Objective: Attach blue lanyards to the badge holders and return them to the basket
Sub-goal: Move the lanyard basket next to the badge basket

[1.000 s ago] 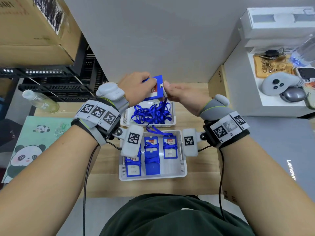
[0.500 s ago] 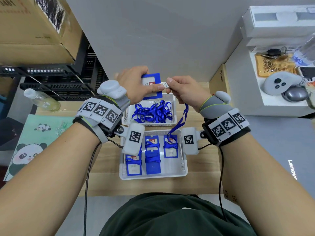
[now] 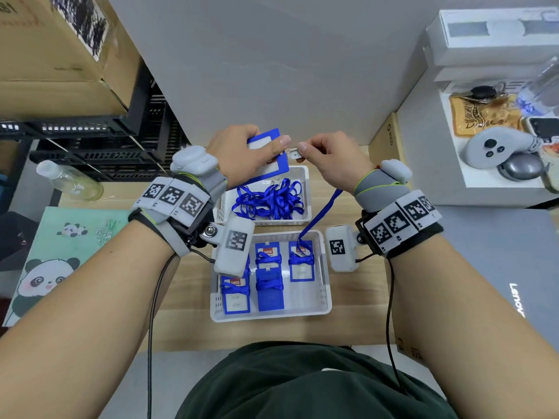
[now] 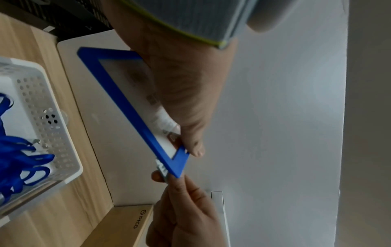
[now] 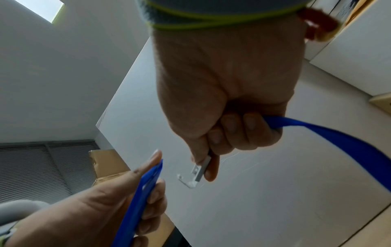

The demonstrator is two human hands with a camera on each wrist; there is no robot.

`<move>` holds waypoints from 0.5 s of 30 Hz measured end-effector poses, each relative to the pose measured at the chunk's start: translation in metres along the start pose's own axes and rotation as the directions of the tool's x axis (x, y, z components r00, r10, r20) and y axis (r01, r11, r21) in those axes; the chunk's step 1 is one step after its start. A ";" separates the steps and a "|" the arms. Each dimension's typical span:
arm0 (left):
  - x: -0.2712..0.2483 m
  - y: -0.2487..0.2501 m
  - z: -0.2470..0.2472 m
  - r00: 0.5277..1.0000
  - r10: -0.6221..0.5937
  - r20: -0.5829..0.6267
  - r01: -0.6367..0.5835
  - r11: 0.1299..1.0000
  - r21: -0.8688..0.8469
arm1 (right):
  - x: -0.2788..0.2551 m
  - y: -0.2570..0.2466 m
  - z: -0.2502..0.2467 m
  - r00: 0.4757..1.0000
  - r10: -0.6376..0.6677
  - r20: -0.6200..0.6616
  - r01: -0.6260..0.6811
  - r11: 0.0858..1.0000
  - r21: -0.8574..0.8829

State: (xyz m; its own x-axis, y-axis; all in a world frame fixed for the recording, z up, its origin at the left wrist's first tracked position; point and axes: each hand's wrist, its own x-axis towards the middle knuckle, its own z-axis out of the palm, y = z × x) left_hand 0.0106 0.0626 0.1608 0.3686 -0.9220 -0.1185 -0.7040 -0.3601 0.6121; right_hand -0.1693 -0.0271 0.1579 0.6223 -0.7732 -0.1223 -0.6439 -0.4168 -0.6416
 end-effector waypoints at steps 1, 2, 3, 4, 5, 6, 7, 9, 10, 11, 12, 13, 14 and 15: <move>0.001 -0.001 0.000 1.000 -0.003 0.004 0.003 1.000 -0.007 | 0.000 0.002 -0.001 1.000 0.005 -0.008 -0.005 1.000 -0.022; 0.002 -0.002 0.000 1.000 -0.009 0.008 0.009 1.000 -0.010 | 0.001 0.005 -0.004 1.000 0.015 -0.016 -0.016 0.999 -0.037; 0.003 -0.004 0.000 1.000 -0.015 0.010 0.015 1.000 -0.007 | 0.002 0.007 -0.010 0.999 0.031 -0.025 -0.032 0.998 -0.049; 0.004 -0.005 0.000 1.000 -0.019 0.010 0.019 1.000 0.008 | 0.003 0.008 -0.017 0.998 0.043 -0.041 -0.045 0.997 -0.062; 0.005 -0.006 0.002 1.000 -0.022 0.015 0.022 0.999 0.032 | 0.005 0.010 -0.027 0.997 0.050 -0.062 -0.055 0.995 -0.082; 0.005 -0.008 0.004 0.999 -0.029 0.029 0.028 0.998 0.056 | 0.007 0.011 -0.039 0.995 0.050 -0.085 -0.059 0.992 -0.107; 0.007 -0.009 0.007 0.998 -0.037 0.047 0.034 0.997 0.075 | 0.009 0.012 -0.052 0.992 0.046 -0.114 -0.061 0.989 -0.134; 0.009 -0.012 0.015 0.996 -0.057 0.068 0.050 0.993 0.108 | 0.014 0.013 -0.077 0.983 0.036 -0.182 -0.067 0.984 -0.166; 0.011 -0.014 0.018 0.996 -0.058 0.073 0.049 0.991 0.128 | 0.015 0.012 -0.088 0.977 0.036 -0.209 -0.071 0.984 -0.161; 0.013 -0.015 0.022 0.995 -0.051 0.081 0.039 0.988 0.147 | 0.017 0.013 -0.097 0.973 0.041 -0.227 -0.076 0.986 -0.149; 0.015 -0.016 0.025 0.995 -0.041 0.095 0.025 0.987 0.161 | 0.019 0.015 -0.103 0.970 0.048 -0.237 -0.083 0.987 -0.138; 0.016 -0.016 0.028 0.994 -0.026 0.110 0.008 0.986 0.166 | 0.020 0.018 -0.105 0.969 0.061 -0.238 -0.094 0.987 -0.130; 0.017 -0.015 0.032 0.992 -0.015 0.127 -0.007 0.986 0.167 | 0.022 0.023 -0.104 0.970 0.080 -0.228 -0.109 0.987 -0.117; 0.018 -0.015 0.036 0.990 -0.004 0.139 -0.020 0.986 0.165 | 0.025 0.031 -0.099 0.971 0.103 -0.213 -0.126 0.987 -0.098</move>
State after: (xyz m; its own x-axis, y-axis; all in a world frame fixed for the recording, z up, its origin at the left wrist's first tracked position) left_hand 0.0061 0.0462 0.1214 0.2833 -0.9315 -0.2281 -0.8015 -0.3606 0.4770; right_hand -0.2180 -0.1063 0.2094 0.4431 -0.8962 -0.0234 -0.7578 -0.3605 -0.5439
